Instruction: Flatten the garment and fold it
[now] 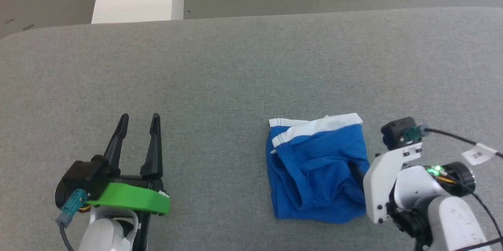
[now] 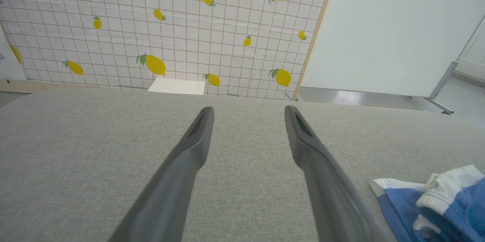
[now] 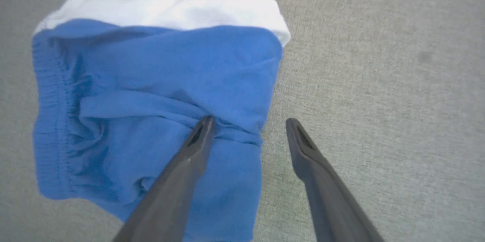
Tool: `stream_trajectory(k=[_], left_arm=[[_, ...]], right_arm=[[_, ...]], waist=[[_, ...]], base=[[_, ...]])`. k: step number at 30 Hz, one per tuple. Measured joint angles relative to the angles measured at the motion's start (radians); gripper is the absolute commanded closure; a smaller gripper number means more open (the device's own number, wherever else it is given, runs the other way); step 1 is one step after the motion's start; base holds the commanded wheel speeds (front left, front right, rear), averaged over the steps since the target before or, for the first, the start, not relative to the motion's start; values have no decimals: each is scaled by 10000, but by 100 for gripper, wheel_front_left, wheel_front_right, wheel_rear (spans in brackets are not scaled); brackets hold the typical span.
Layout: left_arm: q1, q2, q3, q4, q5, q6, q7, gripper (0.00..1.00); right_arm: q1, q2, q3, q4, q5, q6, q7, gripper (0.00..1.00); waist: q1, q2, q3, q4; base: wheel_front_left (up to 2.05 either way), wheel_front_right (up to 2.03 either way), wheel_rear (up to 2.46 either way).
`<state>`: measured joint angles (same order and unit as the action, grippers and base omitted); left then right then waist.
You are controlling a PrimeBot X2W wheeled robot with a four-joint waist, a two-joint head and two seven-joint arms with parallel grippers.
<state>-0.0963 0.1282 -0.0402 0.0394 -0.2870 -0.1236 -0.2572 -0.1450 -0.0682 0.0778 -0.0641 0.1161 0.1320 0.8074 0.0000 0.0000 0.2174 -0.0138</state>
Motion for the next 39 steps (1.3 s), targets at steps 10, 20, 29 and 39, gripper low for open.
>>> stream_trajectory(k=[10,20,29,39], left_arm=[[-12,21,-21,12,-42,0,0,0],[11,67,163,-25,-36,0,-6,0],[233,247,717,-431,-29,-2,-10,0],[71,748,573,-844,138,-2,-10,0]], right_arm=[[-102,134,211,1745,-299,0,-702,0],[-460,-12,886,2171,-150,2,-1035,100],[-1952,-2180,3524,1793,732,6,-759,100],[-3729,-3620,3632,2750,1559,6,-1659,100]], waist=[[0,0,57,165],[0,0,-5,-95],[0,0,43,-1455],[0,0,529,-3631]], base=[[0,0,0],[0,0,0],[0,0,0],[0,0,0]])
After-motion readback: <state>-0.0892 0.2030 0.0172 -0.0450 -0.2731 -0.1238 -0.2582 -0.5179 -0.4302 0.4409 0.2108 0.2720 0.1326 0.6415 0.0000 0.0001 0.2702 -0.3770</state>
